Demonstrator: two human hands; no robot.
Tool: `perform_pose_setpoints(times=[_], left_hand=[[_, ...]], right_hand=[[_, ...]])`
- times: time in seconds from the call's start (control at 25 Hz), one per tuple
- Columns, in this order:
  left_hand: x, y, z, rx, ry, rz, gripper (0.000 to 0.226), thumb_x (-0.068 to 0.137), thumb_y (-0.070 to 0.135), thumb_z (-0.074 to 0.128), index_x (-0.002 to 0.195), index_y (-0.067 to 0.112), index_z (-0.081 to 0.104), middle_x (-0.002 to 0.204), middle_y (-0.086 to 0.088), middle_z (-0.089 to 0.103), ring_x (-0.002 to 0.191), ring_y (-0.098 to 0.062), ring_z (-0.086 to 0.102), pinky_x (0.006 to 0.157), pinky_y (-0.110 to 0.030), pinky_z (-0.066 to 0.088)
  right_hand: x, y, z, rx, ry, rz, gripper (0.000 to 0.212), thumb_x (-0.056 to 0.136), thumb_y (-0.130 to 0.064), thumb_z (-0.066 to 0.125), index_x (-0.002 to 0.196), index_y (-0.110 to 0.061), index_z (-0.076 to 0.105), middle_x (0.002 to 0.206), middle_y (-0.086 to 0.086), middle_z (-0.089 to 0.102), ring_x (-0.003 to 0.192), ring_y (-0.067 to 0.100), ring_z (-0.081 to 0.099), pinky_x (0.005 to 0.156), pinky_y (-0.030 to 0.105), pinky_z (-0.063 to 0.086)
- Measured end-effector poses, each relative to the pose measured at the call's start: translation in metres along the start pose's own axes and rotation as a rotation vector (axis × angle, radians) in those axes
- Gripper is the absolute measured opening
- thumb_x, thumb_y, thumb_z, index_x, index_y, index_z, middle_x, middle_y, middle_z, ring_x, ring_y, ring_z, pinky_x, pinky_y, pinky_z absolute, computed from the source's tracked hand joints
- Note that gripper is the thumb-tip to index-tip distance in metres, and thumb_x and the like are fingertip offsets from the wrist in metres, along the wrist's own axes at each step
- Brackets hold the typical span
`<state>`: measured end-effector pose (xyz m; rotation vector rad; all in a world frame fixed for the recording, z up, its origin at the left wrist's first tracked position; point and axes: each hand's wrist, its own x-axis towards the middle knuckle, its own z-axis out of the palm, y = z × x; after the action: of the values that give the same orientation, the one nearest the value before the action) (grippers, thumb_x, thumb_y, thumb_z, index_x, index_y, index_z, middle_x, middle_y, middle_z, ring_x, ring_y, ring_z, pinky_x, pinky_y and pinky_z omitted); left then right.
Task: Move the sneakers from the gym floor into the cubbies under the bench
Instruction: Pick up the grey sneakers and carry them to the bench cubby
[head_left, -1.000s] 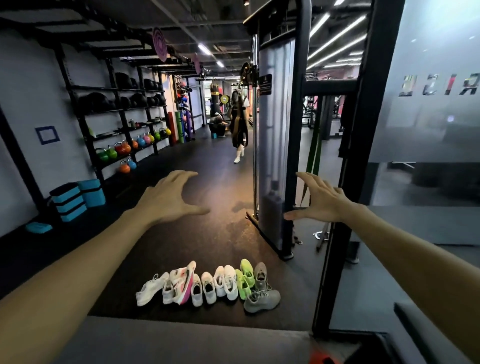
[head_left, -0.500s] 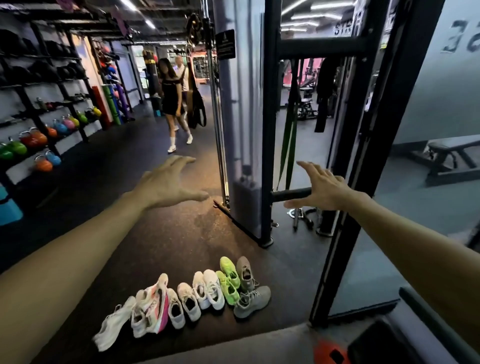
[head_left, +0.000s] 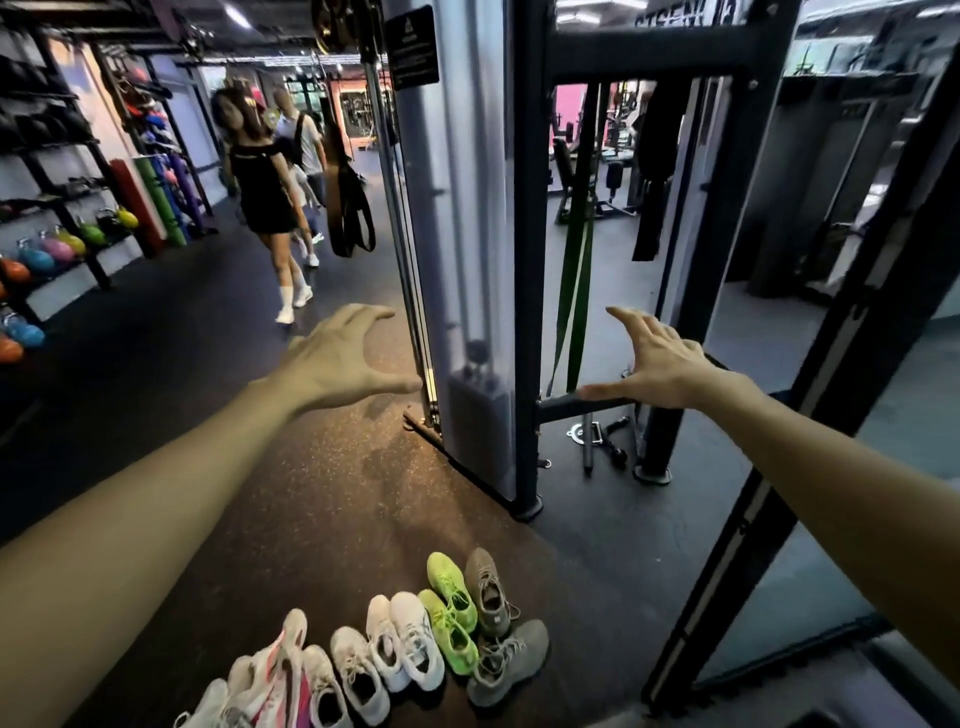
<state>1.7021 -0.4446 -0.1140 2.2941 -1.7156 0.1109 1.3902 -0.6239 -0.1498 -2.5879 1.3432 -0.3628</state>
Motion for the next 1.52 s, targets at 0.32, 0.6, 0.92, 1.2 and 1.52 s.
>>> perform_pose_setpoints(times=[0.32, 0.6, 0.92, 1.2, 1.52], left_hand=[[0.141, -0.052, 0.069, -0.045, -0.078, 0.107, 0.099, 0.058, 0.079, 0.061, 0.14, 0.036, 0.026, 0.15, 0.003, 0.027, 0.132, -0.022, 0.034, 0.103, -0.059, 0.031], [0.257, -0.098, 0.197, -0.138, -0.267, 0.181, 0.099, 0.056, 0.08, 0.062, 0.138, 0.037, 0.029, 0.146, 0.007, 0.031, 0.131, -0.02, 0.036, 0.102, -0.05, 0.033], [0.295, -0.121, 0.46, -0.083, -0.535, 0.263, 0.101, 0.054, 0.078, 0.065, 0.139, 0.036, 0.029, 0.146, 0.009, 0.031, 0.13, -0.021, 0.038, 0.1, -0.052, 0.037], [0.226, -0.142, 0.719, -0.038, -0.794, 0.274, 0.107, 0.049, 0.081, 0.064, 0.139, 0.041, 0.023, 0.148, 0.01, 0.028, 0.13, -0.025, 0.037, 0.097, -0.056, 0.035], [0.09, -0.166, 0.977, -0.002, -1.081, 0.239, 0.113, 0.052, 0.078, 0.066, 0.144, 0.033, 0.019, 0.152, 0.009, 0.025, 0.136, -0.021, 0.028, 0.103, -0.053, 0.029]], right_hand=[[0.102, 0.01, 0.046, -0.031, -0.054, 0.114, 0.121, 0.051, -0.084, 0.059, 0.146, -0.036, 0.003, 0.156, -0.001, 0.012, 0.14, 0.027, 0.018, 0.109, 0.056, 0.022], [0.181, 0.04, 0.15, -0.029, -0.126, 0.29, 0.117, 0.052, -0.086, 0.056, 0.145, -0.036, 0.006, 0.155, -0.002, 0.018, 0.139, 0.024, 0.022, 0.109, 0.052, 0.024], [0.216, 0.122, 0.391, 0.093, -0.342, 0.409, 0.117, 0.052, -0.084, 0.059, 0.146, -0.036, 0.01, 0.154, -0.005, 0.018, 0.139, 0.021, 0.021, 0.108, 0.053, 0.024], [0.178, 0.189, 0.645, 0.2, -0.48, 0.463, 0.115, 0.053, -0.083, 0.058, 0.145, -0.037, 0.008, 0.154, -0.004, 0.019, 0.138, 0.024, 0.025, 0.106, 0.055, 0.025], [0.062, 0.203, 0.908, 0.611, -0.667, 0.631, 0.101, 0.061, -0.059, 0.078, 0.14, -0.025, 0.027, 0.137, 0.002, 0.04, 0.121, 0.02, 0.044, 0.097, 0.036, 0.041]])
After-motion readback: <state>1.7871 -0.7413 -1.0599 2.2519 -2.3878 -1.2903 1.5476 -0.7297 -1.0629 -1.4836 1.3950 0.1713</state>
